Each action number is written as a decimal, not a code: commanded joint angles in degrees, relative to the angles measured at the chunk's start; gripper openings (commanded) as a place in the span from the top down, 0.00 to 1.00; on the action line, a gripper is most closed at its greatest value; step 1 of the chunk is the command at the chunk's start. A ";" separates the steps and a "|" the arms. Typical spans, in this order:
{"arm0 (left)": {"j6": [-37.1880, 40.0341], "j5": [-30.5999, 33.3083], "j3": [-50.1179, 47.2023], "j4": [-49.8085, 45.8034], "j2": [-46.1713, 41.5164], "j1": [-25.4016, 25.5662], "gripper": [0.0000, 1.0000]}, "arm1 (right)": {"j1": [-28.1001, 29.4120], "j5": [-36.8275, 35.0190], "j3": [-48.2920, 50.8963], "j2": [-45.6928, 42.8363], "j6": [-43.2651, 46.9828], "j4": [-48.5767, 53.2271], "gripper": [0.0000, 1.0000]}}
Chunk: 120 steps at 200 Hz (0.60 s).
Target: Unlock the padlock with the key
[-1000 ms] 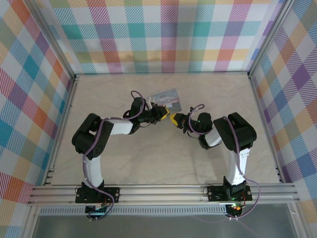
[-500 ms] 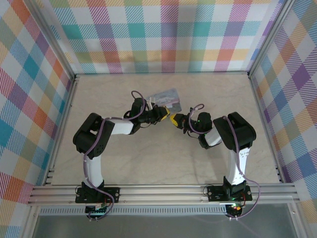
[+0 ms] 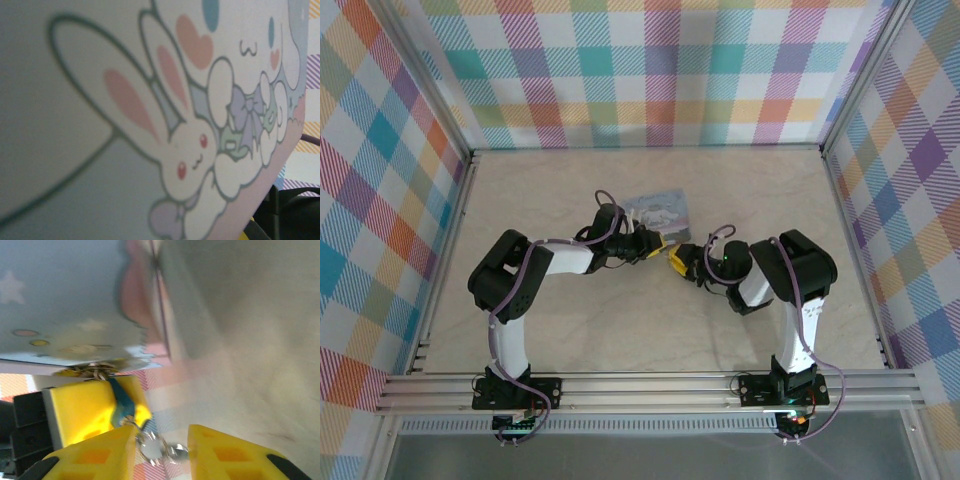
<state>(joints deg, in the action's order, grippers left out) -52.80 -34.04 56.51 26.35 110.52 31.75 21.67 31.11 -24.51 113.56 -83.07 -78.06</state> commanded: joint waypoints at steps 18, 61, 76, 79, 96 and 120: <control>1.44 -1.14 1.84 -3.13 -2.43 -0.28 1.00 | -1.15 1.27 6.49 -1.60 6.49 -1.89 0.63; 2.91 -0.08 2.33 -8.69 -3.94 -0.19 1.00 | -1.13 1.05 9.65 -8.33 15.18 10.03 0.65; 3.06 0.27 2.42 -10.20 -4.75 -0.11 1.00 | -0.99 0.43 9.83 -12.59 18.41 16.27 0.67; 3.12 0.29 2.38 -10.43 -4.90 -0.07 1.00 | -1.01 0.17 9.76 -13.66 19.17 17.65 0.67; 3.61 0.68 2.86 -12.71 -5.72 0.20 1.00 | -0.25 -1.80 8.61 -21.17 24.19 28.95 0.67; 4.32 1.50 3.49 -15.62 -6.79 0.67 1.00 | 3.22 -8.53 4.56 -33.39 33.56 50.82 0.67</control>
<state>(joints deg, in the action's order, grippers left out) -49.78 -32.88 57.49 14.83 106.83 31.86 22.02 28.73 -15.90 89.45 -61.71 -50.57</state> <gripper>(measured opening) 0.132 0.332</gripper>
